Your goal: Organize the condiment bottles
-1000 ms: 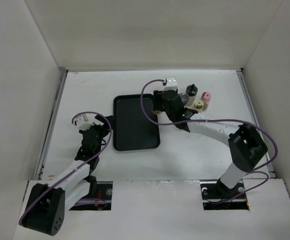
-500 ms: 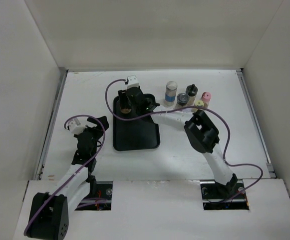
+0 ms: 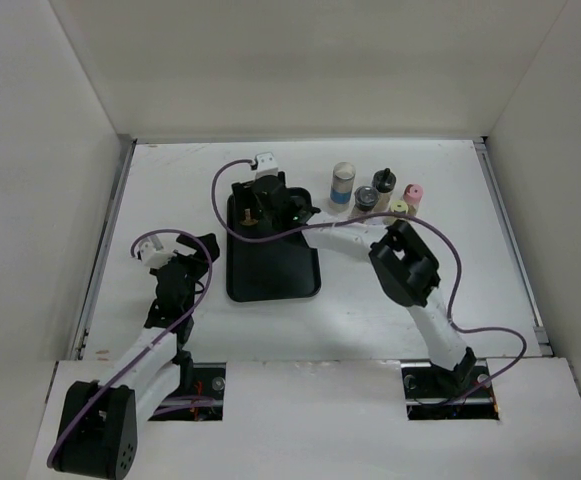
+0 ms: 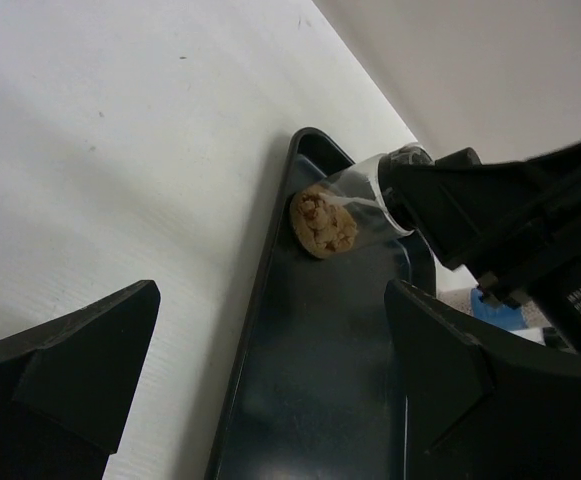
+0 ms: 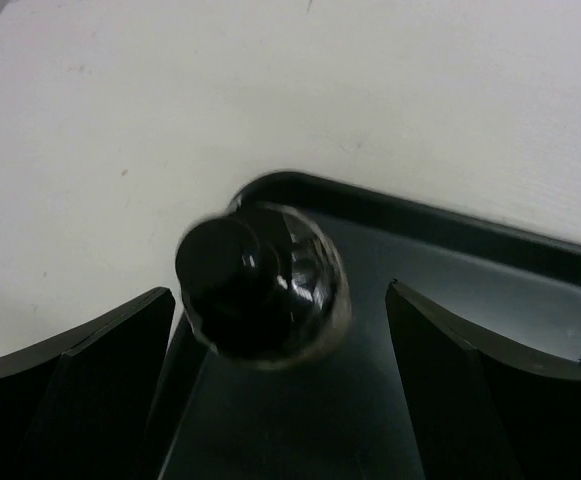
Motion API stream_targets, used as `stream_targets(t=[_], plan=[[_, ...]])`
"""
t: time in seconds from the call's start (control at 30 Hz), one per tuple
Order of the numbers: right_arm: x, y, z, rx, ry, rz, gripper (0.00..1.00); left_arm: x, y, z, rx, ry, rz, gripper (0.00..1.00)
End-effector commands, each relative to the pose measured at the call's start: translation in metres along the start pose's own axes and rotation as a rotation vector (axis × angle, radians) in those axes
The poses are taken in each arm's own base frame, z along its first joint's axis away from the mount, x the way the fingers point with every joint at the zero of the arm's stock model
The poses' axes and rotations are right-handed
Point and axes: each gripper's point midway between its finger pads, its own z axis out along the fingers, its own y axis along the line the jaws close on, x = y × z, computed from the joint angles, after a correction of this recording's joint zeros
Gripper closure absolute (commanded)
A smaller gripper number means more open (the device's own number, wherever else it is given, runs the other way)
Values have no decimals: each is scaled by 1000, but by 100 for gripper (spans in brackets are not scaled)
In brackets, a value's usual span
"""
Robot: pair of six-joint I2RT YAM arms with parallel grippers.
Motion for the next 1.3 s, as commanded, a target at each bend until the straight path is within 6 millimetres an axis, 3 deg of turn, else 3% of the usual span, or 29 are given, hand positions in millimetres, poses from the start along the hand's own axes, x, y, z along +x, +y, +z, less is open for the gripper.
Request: stream_targets(t=[0.0,0.1,0.17,0.23,0.3,0.37,0.43,0.57,0.63,0.73,0.97,1.1,1.27], plan=[[-103,20,-58,-103,-208,108,6,-4,-12,1,41,-10,-10,0],[-126,-1,-103,-104,-269,131,9,-7,-15,1,50,-20,-12,0],[-127,-30,-130,-65,-293,148,23,-7,-15,0,49,-21,-9,0],[-115,-69,-156,16,-293,167,47,-7,-15,0,53,-19,-10,0],[-91,-110,-181,117,-272,191,57,-8,-17,0,56,-23,-6,0],[-64,-148,-207,223,-243,222,57,-4,-15,2,45,-14,3,0],[-43,-176,-227,311,-217,244,50,0,-16,4,40,2,8,0],[-5,-218,-260,473,-153,252,20,6,-22,6,55,15,12,0],[10,-232,-257,510,-105,239,11,8,-24,5,67,21,10,0],[25,-234,-244,497,-42,229,5,8,-24,6,64,15,15,0],[29,-247,-206,530,-8,191,3,9,-25,6,68,19,18,0],[40,-249,-188,526,33,189,9,7,-25,4,73,14,15,0],[47,-254,-183,540,35,188,32,9,-23,5,70,24,14,0]])
